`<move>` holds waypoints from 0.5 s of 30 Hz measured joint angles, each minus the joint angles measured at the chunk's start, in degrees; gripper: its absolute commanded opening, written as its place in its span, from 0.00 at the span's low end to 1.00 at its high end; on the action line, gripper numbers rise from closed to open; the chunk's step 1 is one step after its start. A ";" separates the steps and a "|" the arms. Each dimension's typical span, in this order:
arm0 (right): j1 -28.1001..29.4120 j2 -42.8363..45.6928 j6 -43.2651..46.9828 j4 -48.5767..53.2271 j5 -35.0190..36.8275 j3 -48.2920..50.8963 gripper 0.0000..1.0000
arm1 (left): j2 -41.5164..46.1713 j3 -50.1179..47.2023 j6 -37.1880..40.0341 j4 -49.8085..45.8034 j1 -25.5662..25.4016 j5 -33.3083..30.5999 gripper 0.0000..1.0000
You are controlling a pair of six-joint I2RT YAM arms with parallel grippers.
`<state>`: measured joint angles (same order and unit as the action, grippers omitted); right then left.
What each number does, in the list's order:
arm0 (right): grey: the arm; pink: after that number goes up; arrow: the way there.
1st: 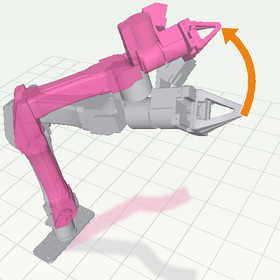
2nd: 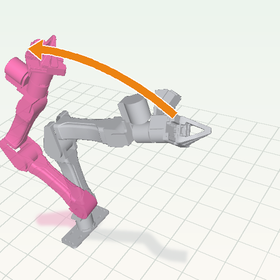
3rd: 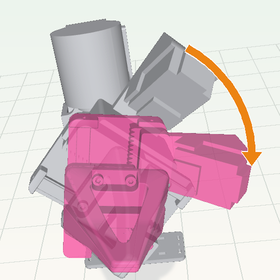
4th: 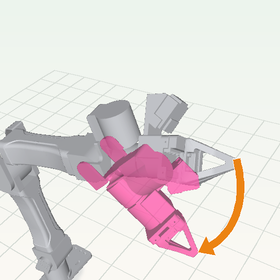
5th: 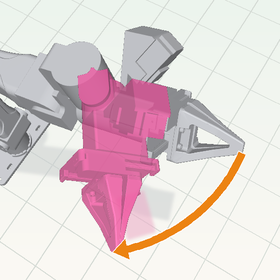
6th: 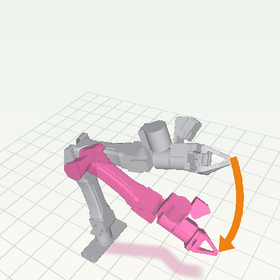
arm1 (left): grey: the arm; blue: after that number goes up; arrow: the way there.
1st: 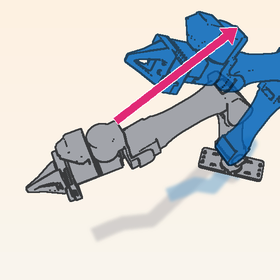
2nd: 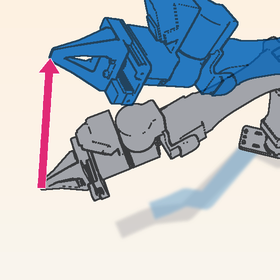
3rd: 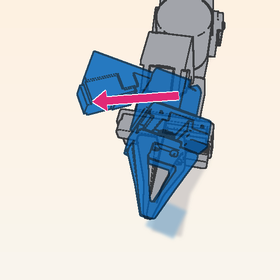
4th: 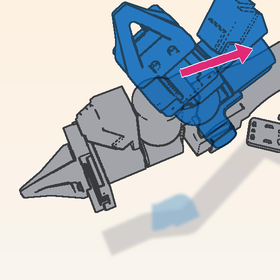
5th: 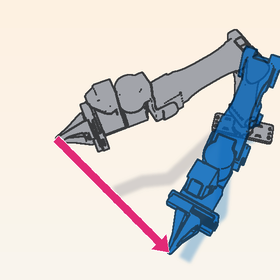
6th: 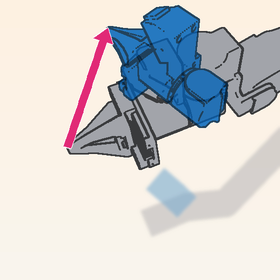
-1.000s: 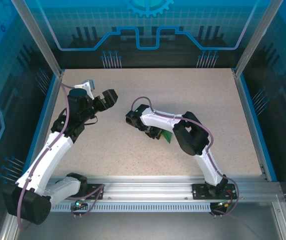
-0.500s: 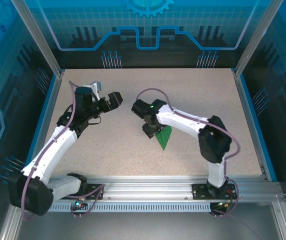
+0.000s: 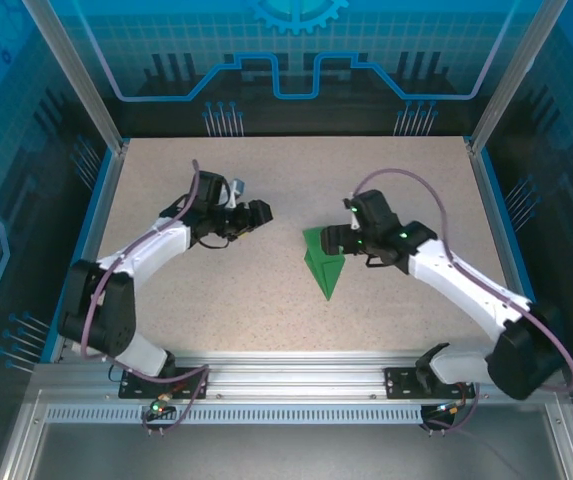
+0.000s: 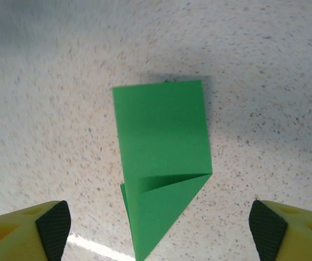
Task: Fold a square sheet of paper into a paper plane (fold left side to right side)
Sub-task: Turn over the paper at the center of the table, then pick up the paper from the center of the table.
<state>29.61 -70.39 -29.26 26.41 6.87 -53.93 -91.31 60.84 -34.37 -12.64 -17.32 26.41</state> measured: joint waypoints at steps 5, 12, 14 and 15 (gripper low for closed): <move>-5.11 8.26 -4.28 -6.10 -3.72 8.85 1.00 | -7.21 4.26 0.00 -0.02 -4.02 2.03 0.69; -8.26 17.31 -7.04 -9.40 -5.49 14.10 1.00 | -16.02 10.32 -0.02 0.04 -7.76 3.91 0.66; -8.68 19.06 -7.37 -9.51 -5.55 14.75 1.00 | -17.81 11.23 -0.04 0.04 -8.22 4.11 0.66; -8.68 19.65 -7.43 -9.53 -5.55 14.95 1.00 | -18.67 11.58 -0.07 0.04 -8.37 4.11 0.66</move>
<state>20.93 -50.74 -36.69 16.88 1.32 -38.98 -109.97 72.42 -34.44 -12.60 -25.69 30.52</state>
